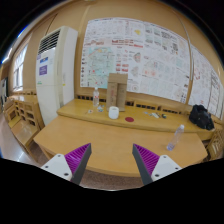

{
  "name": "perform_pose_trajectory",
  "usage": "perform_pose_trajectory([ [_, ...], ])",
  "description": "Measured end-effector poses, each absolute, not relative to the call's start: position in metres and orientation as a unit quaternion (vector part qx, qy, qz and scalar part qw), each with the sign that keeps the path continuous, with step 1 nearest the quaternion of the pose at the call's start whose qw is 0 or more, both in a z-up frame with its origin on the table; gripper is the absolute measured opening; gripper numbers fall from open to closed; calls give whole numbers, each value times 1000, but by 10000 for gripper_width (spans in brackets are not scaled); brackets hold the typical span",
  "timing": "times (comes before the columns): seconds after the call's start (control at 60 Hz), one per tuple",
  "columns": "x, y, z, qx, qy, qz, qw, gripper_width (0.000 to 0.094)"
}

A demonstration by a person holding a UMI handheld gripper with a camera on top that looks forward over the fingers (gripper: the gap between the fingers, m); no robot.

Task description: Pour water

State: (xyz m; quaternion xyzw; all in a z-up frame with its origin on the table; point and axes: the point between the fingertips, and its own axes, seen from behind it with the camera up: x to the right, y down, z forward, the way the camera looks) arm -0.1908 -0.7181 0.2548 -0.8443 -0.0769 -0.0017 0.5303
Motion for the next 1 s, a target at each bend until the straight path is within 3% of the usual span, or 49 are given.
perform_pose_trajectory([
  [0.183,-123,-720,212,-864,-39,-20,501,850],
  [0.483,57,-688,96,-892,29,-65,446,849],
  [0.767,216,-559,49,-873,49,-85,477,849],
  [1.0,278,-435,36,-848,43,-73,523,839],
])
